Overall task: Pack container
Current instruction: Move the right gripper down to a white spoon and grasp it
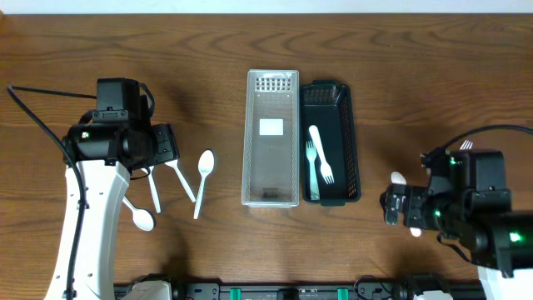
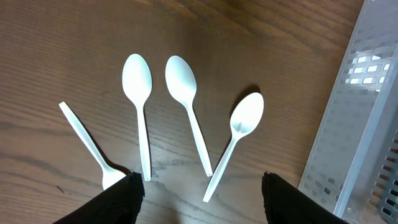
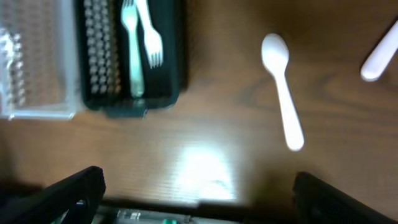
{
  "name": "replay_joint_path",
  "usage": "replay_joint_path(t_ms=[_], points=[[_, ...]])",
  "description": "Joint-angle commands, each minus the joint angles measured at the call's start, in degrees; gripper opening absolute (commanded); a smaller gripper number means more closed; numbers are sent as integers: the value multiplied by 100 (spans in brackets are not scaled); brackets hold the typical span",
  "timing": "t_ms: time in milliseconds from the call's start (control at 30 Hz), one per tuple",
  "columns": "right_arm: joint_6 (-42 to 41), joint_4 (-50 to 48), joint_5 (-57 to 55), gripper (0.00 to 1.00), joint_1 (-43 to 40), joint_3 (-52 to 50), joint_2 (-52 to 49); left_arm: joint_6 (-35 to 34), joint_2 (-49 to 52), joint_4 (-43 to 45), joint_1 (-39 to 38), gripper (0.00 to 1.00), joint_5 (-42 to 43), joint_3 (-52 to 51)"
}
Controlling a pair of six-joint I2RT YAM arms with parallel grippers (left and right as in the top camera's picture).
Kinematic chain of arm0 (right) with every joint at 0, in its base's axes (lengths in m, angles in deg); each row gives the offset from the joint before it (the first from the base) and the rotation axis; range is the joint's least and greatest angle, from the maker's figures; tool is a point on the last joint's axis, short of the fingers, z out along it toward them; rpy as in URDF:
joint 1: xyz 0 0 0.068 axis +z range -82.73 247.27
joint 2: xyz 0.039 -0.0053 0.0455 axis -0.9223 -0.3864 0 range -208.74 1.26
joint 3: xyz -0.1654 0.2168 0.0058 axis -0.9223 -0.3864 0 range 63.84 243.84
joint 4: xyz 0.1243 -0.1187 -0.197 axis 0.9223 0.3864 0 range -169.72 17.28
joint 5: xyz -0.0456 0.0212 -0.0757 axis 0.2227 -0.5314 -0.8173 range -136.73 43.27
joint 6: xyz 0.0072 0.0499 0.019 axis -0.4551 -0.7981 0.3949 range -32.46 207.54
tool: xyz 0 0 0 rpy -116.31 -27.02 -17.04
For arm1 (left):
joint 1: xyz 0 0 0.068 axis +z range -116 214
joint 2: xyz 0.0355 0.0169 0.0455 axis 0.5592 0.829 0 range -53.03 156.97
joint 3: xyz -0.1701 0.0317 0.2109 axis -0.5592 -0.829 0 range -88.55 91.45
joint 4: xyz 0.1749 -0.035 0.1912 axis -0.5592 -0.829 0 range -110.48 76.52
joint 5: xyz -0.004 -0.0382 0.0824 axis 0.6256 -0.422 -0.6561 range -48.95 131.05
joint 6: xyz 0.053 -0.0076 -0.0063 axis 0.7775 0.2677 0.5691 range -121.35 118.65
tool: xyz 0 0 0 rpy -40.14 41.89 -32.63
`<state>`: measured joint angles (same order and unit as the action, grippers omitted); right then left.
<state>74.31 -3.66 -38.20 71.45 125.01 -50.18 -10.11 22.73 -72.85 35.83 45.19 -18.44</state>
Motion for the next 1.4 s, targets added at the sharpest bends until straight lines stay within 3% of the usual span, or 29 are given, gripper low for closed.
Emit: replay_joint_path(t_ms=[0, 367, 833, 1367], points=[[76, -409, -422, 99, -52, -258, -103, 37, 11, -17, -2, 64, -4, 101], [2131, -796, -1585, 99, -55, -612, -1408, 37, 11, -15, -2, 64, -4, 101], [2039, -1484, -1565, 99, -55, -769, -3613, 37, 11, -17, -2, 64, -4, 101], [2037, -2756, -1139, 95, -365, -1521, -4013, 37, 11, -31, -2, 64, -4, 101]])
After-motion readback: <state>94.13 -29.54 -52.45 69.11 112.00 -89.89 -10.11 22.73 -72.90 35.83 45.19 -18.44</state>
